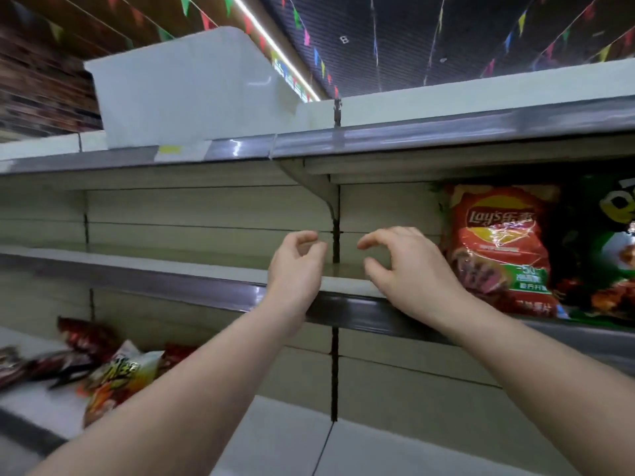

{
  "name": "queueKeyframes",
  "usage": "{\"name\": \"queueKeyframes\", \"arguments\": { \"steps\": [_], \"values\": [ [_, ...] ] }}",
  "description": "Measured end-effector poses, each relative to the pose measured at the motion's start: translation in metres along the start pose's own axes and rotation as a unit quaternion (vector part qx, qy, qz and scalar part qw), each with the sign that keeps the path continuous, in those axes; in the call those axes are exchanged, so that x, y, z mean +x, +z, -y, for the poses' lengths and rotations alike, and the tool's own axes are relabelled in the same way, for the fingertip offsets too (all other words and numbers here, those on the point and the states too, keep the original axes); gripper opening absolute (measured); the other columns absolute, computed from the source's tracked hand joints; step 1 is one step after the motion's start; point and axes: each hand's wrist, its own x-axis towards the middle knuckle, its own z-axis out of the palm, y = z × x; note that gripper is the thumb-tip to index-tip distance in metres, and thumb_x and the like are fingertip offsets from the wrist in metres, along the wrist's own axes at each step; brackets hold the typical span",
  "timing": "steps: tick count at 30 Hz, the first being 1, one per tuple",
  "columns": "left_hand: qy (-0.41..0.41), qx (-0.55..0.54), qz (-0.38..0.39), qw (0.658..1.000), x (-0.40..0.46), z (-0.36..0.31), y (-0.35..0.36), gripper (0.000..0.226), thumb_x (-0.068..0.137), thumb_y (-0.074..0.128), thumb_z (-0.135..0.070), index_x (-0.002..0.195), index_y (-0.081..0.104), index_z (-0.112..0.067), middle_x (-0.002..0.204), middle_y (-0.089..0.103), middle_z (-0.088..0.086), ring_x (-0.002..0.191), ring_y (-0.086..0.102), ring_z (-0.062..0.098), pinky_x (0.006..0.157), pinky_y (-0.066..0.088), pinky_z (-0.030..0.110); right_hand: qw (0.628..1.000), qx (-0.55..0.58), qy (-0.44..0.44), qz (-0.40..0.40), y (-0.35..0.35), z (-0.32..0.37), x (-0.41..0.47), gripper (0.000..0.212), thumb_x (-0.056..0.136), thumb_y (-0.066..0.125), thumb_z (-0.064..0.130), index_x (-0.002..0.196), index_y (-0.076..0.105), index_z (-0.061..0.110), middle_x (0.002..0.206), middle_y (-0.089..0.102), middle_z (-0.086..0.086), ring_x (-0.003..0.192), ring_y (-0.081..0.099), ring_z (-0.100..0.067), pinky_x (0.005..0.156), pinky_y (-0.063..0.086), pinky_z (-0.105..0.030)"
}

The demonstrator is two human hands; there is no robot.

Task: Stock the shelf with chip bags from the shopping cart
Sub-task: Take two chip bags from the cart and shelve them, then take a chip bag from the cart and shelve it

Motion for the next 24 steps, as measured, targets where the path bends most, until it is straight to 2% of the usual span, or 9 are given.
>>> {"name": "queueKeyframes", "arguments": {
  "steps": [3,5,9,12,15,18,21,22,24],
  "values": [
    [0.001,0.02,-0.031,0.999,0.001,0.005,-0.041,0.01,0.094,0.052,-0.019,0.103,0.053,-0.025,0.115,0.061,0.006,0.106,0.059,0.024,0.1,0.045,0.043,0.999,0.041,0.001,0.024,0.018,0.029,0.008,0.028,0.091,0.05,0.02,0.117,0.06,0.023,0.121,0.058,0.002,0.12,0.042,-0.012,0.09,0.03,-0.022],
    [-0.003,0.032,-0.052,0.998,0.002,0.008,-0.075,0.009,0.094,0.052,-0.02,0.1,0.052,-0.026,0.107,0.06,0.003,0.108,0.059,0.026,0.1,0.046,0.044,0.997,0.071,0.0,0.034,0.032,0.054,0.015,0.028,0.091,0.05,0.019,0.116,0.061,0.023,0.12,0.058,0.001,0.118,0.044,-0.014,0.084,0.029,-0.021],
    [-0.015,0.057,-0.089,0.994,0.004,0.02,-0.153,0.011,0.094,0.051,-0.02,0.1,0.053,-0.029,0.104,0.06,-0.002,0.106,0.06,0.023,0.097,0.047,0.042,0.992,0.114,-0.014,0.06,0.067,0.114,0.028,0.029,0.09,0.051,0.017,0.117,0.062,0.021,0.12,0.058,0.0,0.098,0.048,-0.012,0.072,0.025,-0.017],
    [-0.031,0.07,-0.111,0.991,0.007,0.029,-0.219,0.014,0.095,0.049,-0.019,0.106,0.053,-0.027,0.101,0.058,-0.005,0.102,0.06,0.019,0.087,0.048,0.036,0.986,0.142,-0.021,0.081,0.098,0.165,0.037,0.03,0.089,0.052,0.014,0.116,0.062,0.021,0.122,0.059,0.0,0.11,0.05,-0.015,0.084,0.031,-0.021],
    [-0.042,0.082,-0.137,0.986,0.008,0.033,-0.283,0.014,0.096,0.048,-0.017,0.106,0.052,-0.025,0.1,0.058,-0.001,0.094,0.058,0.018,0.085,0.048,0.035,0.979,0.175,-0.03,0.101,0.13,0.218,0.045,0.029,0.089,0.052,0.015,0.116,0.063,0.02,0.123,0.06,0.0,0.117,0.05,-0.015,0.089,0.032,-0.02],
    [-0.052,0.1,-0.165,0.98,0.004,0.037,-0.342,0.015,0.097,0.047,-0.017,0.11,0.053,-0.024,0.107,0.057,0.002,0.097,0.058,0.02,0.082,0.049,0.033,0.97,0.21,-0.033,0.12,0.162,0.268,0.05,0.029,0.089,0.053,0.015,0.115,0.063,0.019,0.124,0.061,0.0,0.116,0.052,-0.015,0.089,0.035,-0.021],
    [-0.07,0.105,-0.188,0.974,-0.003,0.045,-0.393,0.016,0.097,0.047,-0.018,0.111,0.052,-0.023,0.108,0.057,0.003,0.09,0.056,0.017,0.067,0.047,0.028,0.957,0.243,-0.043,0.149,0.192,0.313,0.051,0.029,0.089,0.053,0.016,0.116,0.063,0.02,0.123,0.061,0.0,0.101,0.055,-0.014,0.087,0.038,-0.023],
    [-0.08,0.111,-0.199,0.97,-0.005,0.048,-0.409,0.016,0.097,0.048,-0.018,0.111,0.052,-0.023,0.108,0.057,0.004,0.088,0.056,0.017,0.068,0.046,0.029,0.952,0.256,-0.048,0.159,0.201,0.326,0.051,0.03,0.089,0.053,0.016,0.116,0.062,0.02,0.123,0.061,0.0,0.097,0.055,-0.013,0.086,0.038,-0.023],
    [-0.097,0.122,-0.225,0.962,-0.008,0.057,-0.438,0.017,0.097,0.049,-0.018,0.112,0.052,-0.023,0.107,0.058,0.002,0.092,0.058,0.017,0.076,0.049,0.032,0.943,0.276,-0.055,0.175,0.219,0.351,0.051,0.03,0.089,0.053,0.016,0.118,0.061,0.02,0.122,0.061,0.001,0.103,0.056,-0.013,0.088,0.039,-0.022]
  ]
}}
